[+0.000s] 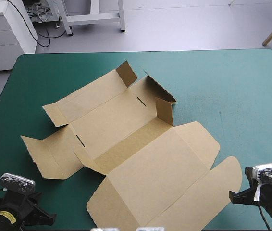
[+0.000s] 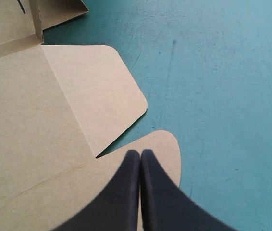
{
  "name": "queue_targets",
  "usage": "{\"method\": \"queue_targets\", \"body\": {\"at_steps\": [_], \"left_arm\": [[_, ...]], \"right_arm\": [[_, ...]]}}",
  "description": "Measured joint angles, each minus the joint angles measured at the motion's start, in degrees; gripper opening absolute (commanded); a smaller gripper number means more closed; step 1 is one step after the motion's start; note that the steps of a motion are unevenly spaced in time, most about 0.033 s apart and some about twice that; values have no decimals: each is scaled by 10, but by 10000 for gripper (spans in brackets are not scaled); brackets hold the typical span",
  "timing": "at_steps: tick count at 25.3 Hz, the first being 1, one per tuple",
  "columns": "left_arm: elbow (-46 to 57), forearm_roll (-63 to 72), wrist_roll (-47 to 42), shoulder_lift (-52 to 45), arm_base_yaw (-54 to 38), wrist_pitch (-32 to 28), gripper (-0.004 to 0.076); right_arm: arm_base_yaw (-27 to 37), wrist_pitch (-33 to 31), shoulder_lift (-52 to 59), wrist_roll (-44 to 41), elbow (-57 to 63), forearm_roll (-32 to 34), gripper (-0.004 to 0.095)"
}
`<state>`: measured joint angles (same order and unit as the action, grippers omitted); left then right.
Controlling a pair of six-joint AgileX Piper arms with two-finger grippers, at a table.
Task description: Fold the box
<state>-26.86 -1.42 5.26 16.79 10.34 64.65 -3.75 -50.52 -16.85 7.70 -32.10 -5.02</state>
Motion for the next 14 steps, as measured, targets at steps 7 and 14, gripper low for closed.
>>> {"method": "queue_targets", "body": {"at_steps": [7,14], "left_arm": [[0,0,2,0,0,0,-10],[0,0,2,0,0,-1,-10]], "right_arm": [[0,4,0,0,1,-1,-19],[0,4,0,0,1,-1,-19]]}}
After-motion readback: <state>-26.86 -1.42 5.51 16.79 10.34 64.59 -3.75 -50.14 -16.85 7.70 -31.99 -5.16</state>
